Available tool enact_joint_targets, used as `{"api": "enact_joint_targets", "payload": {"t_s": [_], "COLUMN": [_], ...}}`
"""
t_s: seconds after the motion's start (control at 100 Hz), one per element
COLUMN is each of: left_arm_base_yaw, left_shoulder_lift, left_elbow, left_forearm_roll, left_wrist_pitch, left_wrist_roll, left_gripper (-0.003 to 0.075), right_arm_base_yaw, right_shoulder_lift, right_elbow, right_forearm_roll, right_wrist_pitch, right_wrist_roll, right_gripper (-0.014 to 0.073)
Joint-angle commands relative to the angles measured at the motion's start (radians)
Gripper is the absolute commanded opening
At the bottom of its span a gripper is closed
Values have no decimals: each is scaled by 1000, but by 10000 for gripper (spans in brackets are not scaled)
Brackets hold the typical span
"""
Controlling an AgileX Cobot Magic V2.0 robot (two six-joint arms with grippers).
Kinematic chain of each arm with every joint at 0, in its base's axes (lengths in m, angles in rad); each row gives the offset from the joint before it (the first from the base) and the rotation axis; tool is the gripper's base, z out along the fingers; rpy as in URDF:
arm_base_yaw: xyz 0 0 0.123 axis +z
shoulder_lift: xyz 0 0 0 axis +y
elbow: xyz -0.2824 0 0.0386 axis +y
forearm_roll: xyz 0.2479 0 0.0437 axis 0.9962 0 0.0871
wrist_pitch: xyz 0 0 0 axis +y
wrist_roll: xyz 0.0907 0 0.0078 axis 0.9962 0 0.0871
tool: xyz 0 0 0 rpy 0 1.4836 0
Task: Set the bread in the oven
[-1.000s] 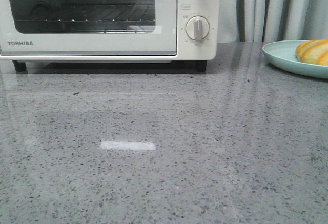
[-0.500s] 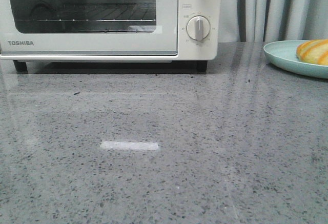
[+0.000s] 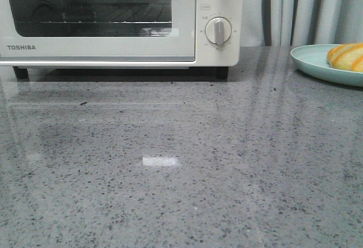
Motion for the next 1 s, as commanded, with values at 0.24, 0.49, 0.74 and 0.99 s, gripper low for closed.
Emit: {"api": "enact_joint_targets", "payload": {"t_s": [0.24,0.49,0.74,0.99], "left_arm_base_yaw": [-8,-8,-8,-8], "left_shoulder_lift": [140,169,135,20], "left_elbow": [-96,-96,-95,0], "left_forearm_roll": [-13,-1,18,30], "left_wrist_pitch": [-131,-43,173,308], "left_wrist_roll": [4,4,4,4], "left_gripper": [-21,-21,-22,-22], "right_arm_base_yaw": [0,0,0,0], "right_shoulder_lift": [16,16,16,16], "right_elbow": [-37,-37,-37,-37], "right_forearm_roll": [-8,-8,-5,-3], "right_wrist_pitch": [-49,-37,-37,-37], "right_wrist_roll": [-15,-15,-15,-15], "right_gripper": [-69,-69,-69,-69]}}
